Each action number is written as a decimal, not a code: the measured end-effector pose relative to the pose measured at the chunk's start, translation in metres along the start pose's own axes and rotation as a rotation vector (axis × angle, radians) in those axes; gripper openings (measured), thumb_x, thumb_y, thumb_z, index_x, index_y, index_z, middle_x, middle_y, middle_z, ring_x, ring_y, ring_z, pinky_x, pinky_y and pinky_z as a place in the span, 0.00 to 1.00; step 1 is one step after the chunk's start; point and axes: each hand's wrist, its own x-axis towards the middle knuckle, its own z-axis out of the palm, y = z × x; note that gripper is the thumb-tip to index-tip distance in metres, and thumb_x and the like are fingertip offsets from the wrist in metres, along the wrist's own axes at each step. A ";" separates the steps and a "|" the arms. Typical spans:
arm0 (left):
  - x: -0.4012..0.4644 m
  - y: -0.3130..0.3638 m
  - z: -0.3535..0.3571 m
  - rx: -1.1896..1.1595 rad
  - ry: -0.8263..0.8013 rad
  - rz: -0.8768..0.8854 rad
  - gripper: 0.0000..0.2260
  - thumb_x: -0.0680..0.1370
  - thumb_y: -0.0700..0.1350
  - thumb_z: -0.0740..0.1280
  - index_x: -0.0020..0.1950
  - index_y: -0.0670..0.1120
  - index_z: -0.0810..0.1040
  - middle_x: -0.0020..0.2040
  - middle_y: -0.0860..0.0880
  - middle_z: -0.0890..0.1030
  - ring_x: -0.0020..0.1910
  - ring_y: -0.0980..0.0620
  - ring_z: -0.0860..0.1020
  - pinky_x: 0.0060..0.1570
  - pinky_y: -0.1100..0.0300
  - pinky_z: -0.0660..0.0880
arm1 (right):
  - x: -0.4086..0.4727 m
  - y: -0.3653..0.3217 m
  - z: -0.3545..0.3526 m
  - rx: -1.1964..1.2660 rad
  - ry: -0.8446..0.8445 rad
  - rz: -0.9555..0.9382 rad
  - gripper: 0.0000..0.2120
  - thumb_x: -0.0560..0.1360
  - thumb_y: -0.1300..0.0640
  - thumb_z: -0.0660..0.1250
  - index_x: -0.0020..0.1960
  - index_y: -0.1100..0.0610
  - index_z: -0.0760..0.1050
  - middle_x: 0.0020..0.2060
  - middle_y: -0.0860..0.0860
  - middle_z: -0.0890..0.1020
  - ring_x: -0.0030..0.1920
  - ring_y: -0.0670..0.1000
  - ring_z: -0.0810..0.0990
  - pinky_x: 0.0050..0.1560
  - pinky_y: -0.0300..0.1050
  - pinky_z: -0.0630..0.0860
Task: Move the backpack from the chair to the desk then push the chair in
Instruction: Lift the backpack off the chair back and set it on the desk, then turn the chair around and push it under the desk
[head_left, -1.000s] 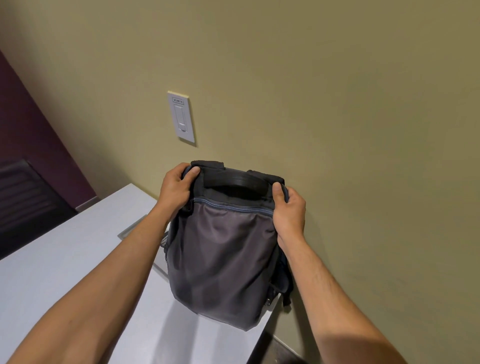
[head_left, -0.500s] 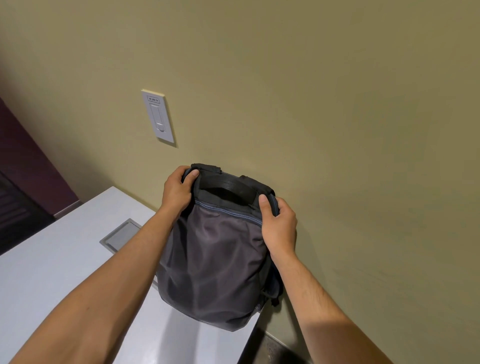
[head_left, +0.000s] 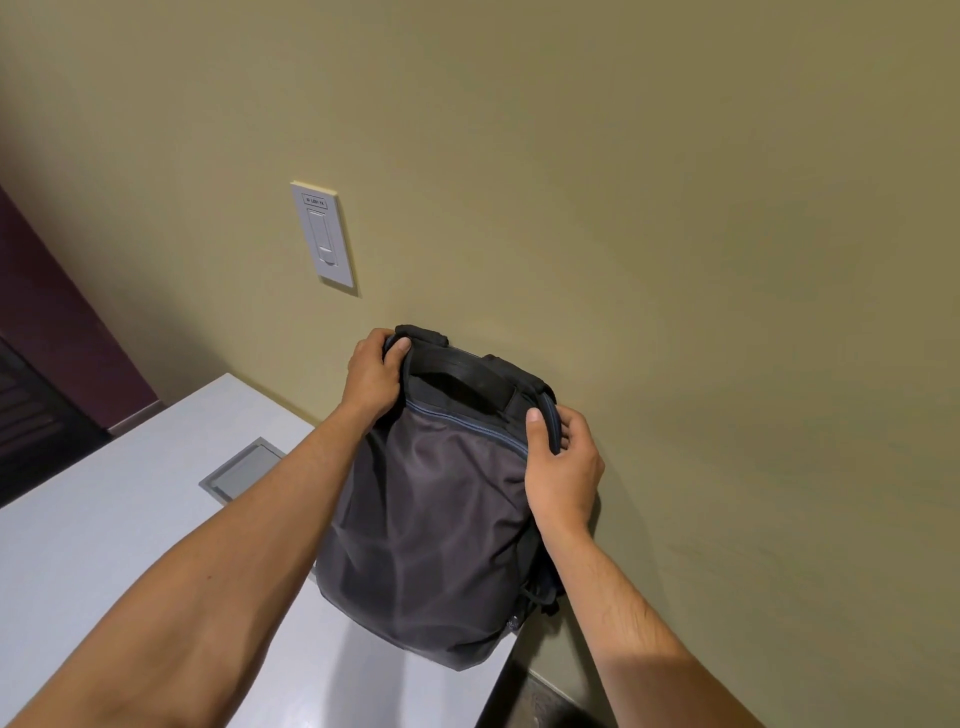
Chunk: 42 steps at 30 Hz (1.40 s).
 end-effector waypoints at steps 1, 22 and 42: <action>-0.002 -0.001 0.000 0.007 0.010 -0.010 0.16 0.82 0.51 0.60 0.62 0.41 0.73 0.60 0.39 0.76 0.60 0.42 0.74 0.61 0.47 0.71 | 0.000 0.001 -0.001 0.002 0.007 0.007 0.03 0.77 0.47 0.69 0.49 0.42 0.75 0.40 0.40 0.81 0.44 0.39 0.79 0.43 0.39 0.76; -0.178 -0.078 -0.064 0.139 0.259 -0.174 0.23 0.81 0.59 0.59 0.72 0.49 0.69 0.72 0.47 0.71 0.70 0.47 0.69 0.65 0.55 0.65 | -0.104 0.022 0.026 -0.384 -0.446 -0.564 0.19 0.78 0.54 0.67 0.66 0.61 0.74 0.65 0.56 0.78 0.68 0.56 0.72 0.67 0.55 0.71; -0.461 -0.099 -0.088 0.551 0.527 -0.715 0.29 0.81 0.62 0.53 0.79 0.47 0.59 0.80 0.47 0.58 0.80 0.50 0.52 0.77 0.51 0.44 | -0.223 0.052 0.050 -0.495 -1.338 -0.988 0.32 0.82 0.39 0.51 0.79 0.57 0.54 0.80 0.55 0.56 0.79 0.55 0.49 0.77 0.51 0.45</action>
